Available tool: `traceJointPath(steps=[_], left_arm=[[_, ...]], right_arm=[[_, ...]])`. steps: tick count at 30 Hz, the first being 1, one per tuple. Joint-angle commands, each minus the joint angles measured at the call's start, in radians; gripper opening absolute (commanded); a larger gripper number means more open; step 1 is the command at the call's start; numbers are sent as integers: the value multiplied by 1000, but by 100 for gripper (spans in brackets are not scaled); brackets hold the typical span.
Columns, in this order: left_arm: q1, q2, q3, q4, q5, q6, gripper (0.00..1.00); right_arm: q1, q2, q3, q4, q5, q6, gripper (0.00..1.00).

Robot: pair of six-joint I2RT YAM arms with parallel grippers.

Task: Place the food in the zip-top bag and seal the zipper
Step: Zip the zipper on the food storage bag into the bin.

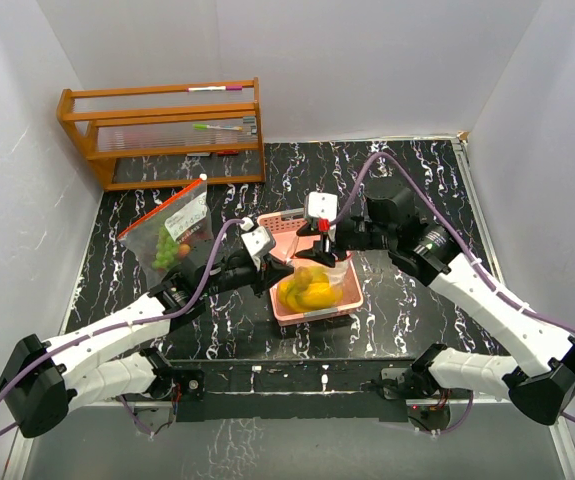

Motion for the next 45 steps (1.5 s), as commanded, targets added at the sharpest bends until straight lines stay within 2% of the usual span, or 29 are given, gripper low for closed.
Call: traceJointPath(steps=[1, 4, 20, 28, 32, 37, 39, 42, 45], left_arm=[[4, -8, 40, -30, -15, 19, 0], [3, -4, 46, -35, -12, 22, 0], [2, -13, 45, -32, -9, 18, 0], [3, -24, 47, -38, -7, 15, 0], [3, -29, 46, -41, -12, 16, 0], [3, -35, 46, -43, -12, 14, 0], [3, -38, 50, -45, -12, 15, 0], [3, -43, 57, -52, -8, 16, 0], [3, -47, 60, -57, -6, 15, 0]], right_arm=[[-2, -2, 35, 20, -144, -166, 43], [-2, 14, 33, -26, -215, -232, 37], [-2, 132, 38, -9, -296, -247, 36], [-2, 163, 28, -5, -273, -248, 34], [-2, 174, 26, -3, -252, -244, 27], [-2, 169, 6, -3, -213, -242, 25], [-2, 162, -6, 5, -193, -241, 27], [-2, 151, -22, 16, -182, -241, 41], [-2, 150, -24, 24, -171, -242, 44]])
